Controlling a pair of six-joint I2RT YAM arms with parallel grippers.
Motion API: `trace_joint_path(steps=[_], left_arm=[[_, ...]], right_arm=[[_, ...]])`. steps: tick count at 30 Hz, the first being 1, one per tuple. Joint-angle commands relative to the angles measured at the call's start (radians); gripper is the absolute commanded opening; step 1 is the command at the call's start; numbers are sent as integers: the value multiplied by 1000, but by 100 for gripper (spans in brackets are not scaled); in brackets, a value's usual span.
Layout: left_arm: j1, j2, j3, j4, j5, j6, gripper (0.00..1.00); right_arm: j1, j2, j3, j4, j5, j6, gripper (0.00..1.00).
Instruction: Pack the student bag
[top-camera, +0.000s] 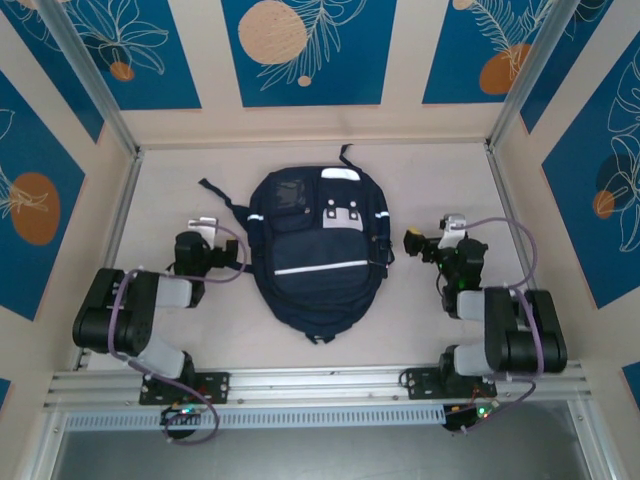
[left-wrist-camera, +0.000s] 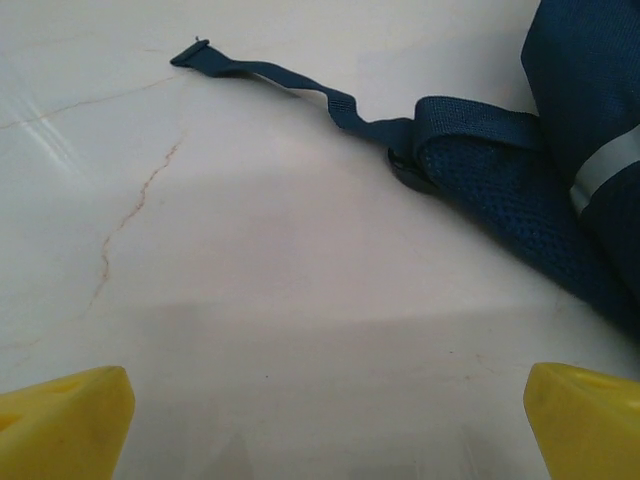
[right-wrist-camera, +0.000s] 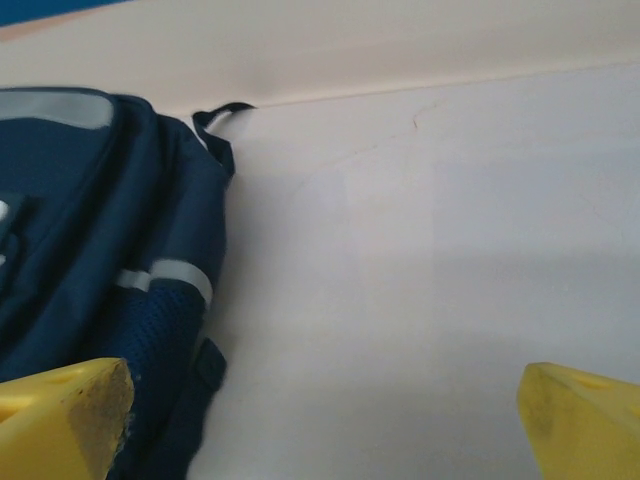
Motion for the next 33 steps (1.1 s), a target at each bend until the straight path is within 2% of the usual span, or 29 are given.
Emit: trace_joint_path(steps=[1, 3, 5, 6, 8, 16, 22, 33], left_arm=[[24, -3, 31, 54, 46, 7, 100], [24, -2, 33, 55, 45, 7, 100], [24, 0, 34, 54, 46, 7, 100], [24, 3, 34, 56, 45, 7, 100], [25, 1, 34, 56, 44, 7, 100], [24, 0, 32, 56, 44, 7, 100], [25, -2, 31, 59, 45, 8, 100], [24, -5, 27, 65, 45, 7, 100]], right_arm=[[-26, 117, -45, 291, -60, 47, 99], [0, 31, 30, 42, 10, 26, 99], [31, 63, 138, -104, 34, 4, 99], [51, 55, 198, -237, 31, -30, 99], [93, 67, 193, -207, 84, -65, 99], [81, 62, 202, -230, 67, -56, 99], [102, 59, 189, -208, 101, -70, 99], [84, 61, 198, -223, 67, -60, 99]])
